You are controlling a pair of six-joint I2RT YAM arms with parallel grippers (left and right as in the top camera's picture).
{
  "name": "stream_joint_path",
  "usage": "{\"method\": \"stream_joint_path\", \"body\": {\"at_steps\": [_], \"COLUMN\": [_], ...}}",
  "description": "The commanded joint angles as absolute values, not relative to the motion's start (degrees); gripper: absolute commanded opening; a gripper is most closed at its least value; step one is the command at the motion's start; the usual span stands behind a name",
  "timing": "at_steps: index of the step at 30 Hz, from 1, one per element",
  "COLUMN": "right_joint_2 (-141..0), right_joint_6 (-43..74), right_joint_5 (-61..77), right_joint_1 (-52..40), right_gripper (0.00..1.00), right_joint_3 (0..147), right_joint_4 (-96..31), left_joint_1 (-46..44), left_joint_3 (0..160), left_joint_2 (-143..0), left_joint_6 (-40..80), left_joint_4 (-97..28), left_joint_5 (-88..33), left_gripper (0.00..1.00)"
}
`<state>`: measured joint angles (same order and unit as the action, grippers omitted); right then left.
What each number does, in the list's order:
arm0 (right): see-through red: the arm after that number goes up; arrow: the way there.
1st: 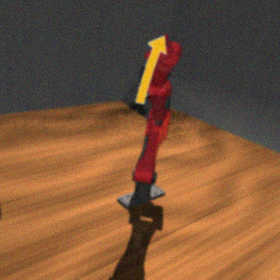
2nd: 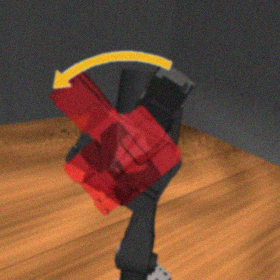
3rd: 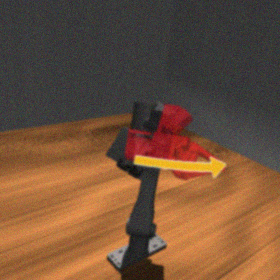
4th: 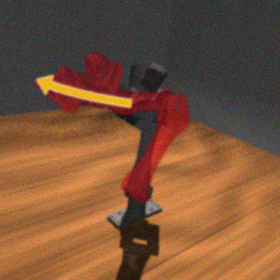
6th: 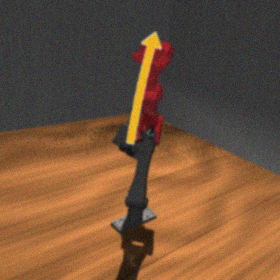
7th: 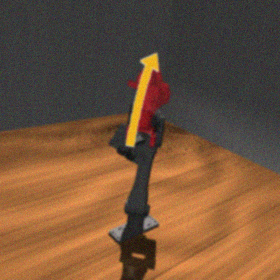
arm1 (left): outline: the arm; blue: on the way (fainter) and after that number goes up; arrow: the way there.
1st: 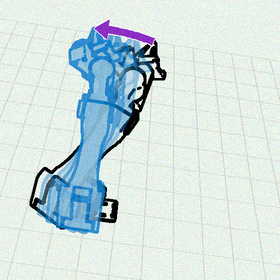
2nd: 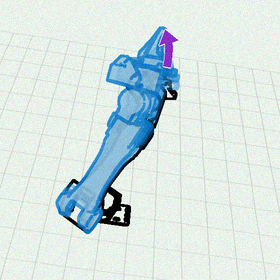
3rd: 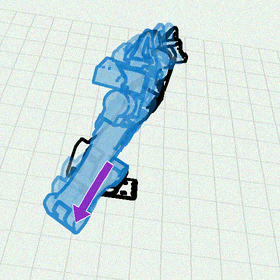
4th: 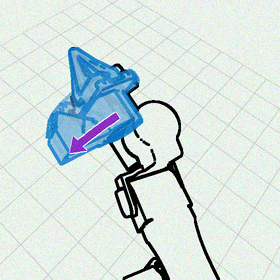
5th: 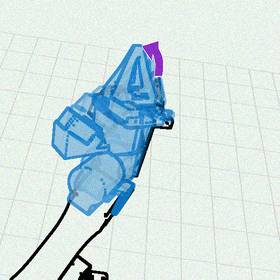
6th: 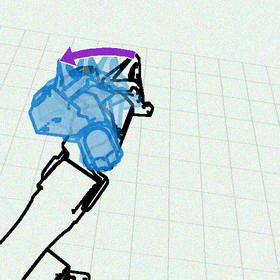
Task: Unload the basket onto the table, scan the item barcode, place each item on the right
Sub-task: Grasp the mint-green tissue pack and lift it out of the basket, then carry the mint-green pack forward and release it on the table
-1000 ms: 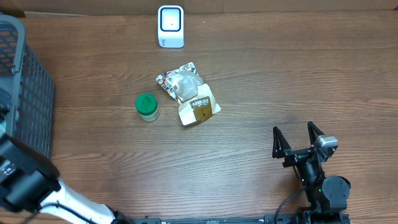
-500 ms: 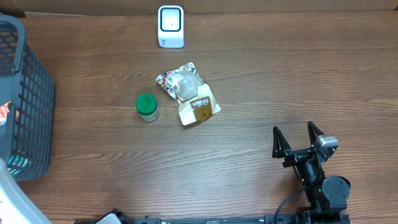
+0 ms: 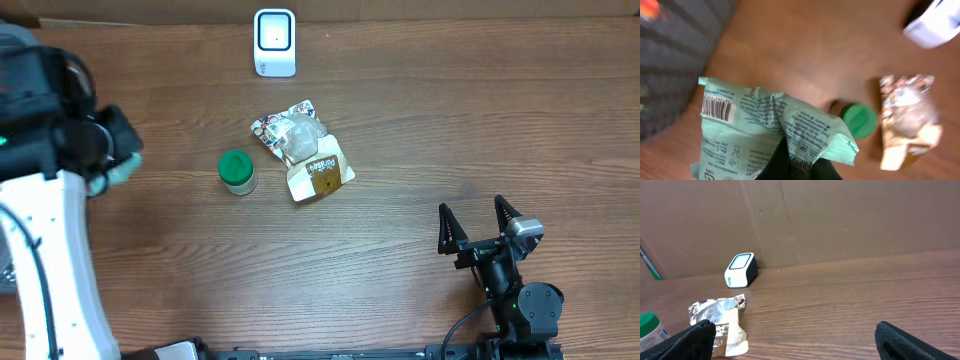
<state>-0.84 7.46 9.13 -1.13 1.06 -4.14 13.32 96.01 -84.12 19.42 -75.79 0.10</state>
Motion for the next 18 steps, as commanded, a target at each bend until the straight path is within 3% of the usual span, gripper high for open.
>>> {"method": "stream_joint_path", "body": {"at_steps": [1, 10, 18], "right_joint_2": [-0.2, -0.2, -0.2], "right_joint_6": [7.4, 7.4, 7.4], "right_joint_5": [9.1, 9.1, 9.1], "right_joint_1": [-1.0, -1.0, -1.0], "right_gripper": [1.0, 1.0, 1.0], "right_joint_3": [0.4, 0.4, 0.4], "right_joint_4": [-3.9, -3.9, -3.9], "left_joint_1": [11.6, 1.7, -7.4], "left_joint_3": [88.2, 70.4, 64.5], "left_joint_2": [-84.3, -84.3, -84.3], "left_joint_6": [20.8, 20.8, 21.5], "left_joint_4": [-73.5, -65.1, -63.4], "left_joint_5": [0.8, 0.4, 0.2], "left_gripper": [0.04, 0.04, 0.04]}}
